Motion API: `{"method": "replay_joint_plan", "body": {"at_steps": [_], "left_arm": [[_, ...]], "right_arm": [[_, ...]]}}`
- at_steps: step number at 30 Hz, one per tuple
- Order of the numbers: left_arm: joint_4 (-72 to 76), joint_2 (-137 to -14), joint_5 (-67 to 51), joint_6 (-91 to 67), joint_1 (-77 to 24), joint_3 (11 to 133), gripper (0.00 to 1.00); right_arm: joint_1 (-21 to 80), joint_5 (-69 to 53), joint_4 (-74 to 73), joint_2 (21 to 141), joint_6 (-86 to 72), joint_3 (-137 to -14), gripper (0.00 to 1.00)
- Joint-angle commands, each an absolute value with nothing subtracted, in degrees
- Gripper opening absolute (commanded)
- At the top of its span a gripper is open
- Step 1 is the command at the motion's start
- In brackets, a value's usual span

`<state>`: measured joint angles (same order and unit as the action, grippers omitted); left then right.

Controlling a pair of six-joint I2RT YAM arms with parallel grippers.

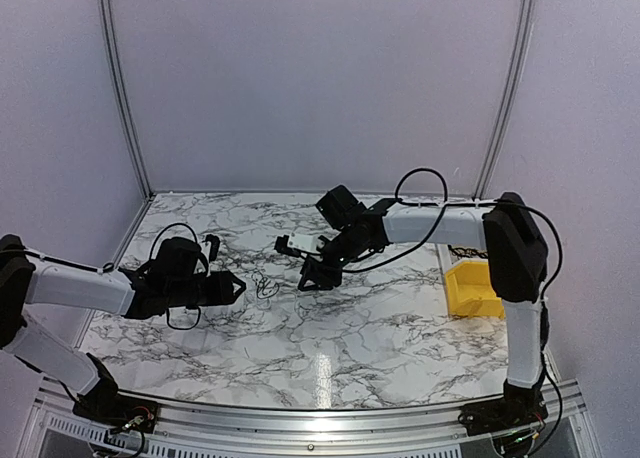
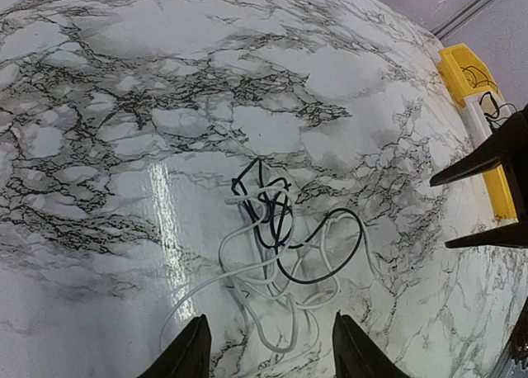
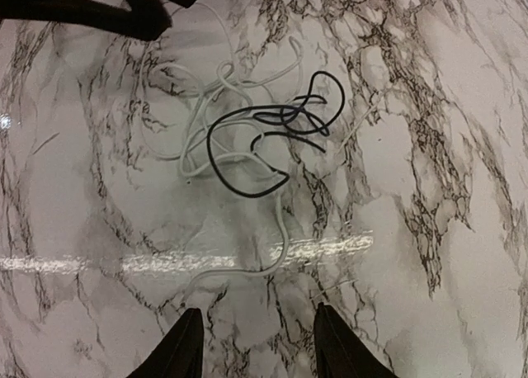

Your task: Untangle the cables

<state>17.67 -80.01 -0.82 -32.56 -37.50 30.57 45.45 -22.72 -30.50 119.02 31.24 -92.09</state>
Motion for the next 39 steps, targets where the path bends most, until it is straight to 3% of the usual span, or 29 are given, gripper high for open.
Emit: {"method": "replay_joint_plan", "body": {"at_steps": [1, 9, 13, 19, 24, 32, 39], "left_arm": [[16.1, -80.6, -3.7, -31.2, -36.8, 29.4, 0.52], [17.1, -83.0, -3.9, -31.7, -36.4, 28.5, 0.51], [19.0, -84.5, -5.0, -32.2, -36.4, 28.3, 0.50], [20.8, -86.0, -5.2, -32.7, -36.5, 28.0, 0.44], [21.7, -86.2, -5.4, -33.2, -36.5, 27.4, 0.38], [22.0, -84.3, -3.3, -33.4, -36.5, 26.2, 0.16], [17.9, -72.4, -1.0, -32.0, -36.5, 26.7, 0.00]], "right_arm": [[46.0, -22.2, -29.4, 124.5, 28.6, -99.7, 0.45], [47.6, -24.2, -29.9, 131.0, 27.5, -105.0, 0.47], [47.8, -30.7, -32.9, 133.0, 25.1, -109.0, 0.47], [47.8, -33.9, -36.7, 137.9, 18.7, -115.6, 0.48], [47.8, -32.7, -35.6, 139.6, 14.8, -116.8, 0.42], [47.8, -31.2, -34.2, 137.6, 16.5, -114.4, 0.38], [47.8, -27.4, -33.0, 133.8, 18.8, -110.3, 0.39]]}}
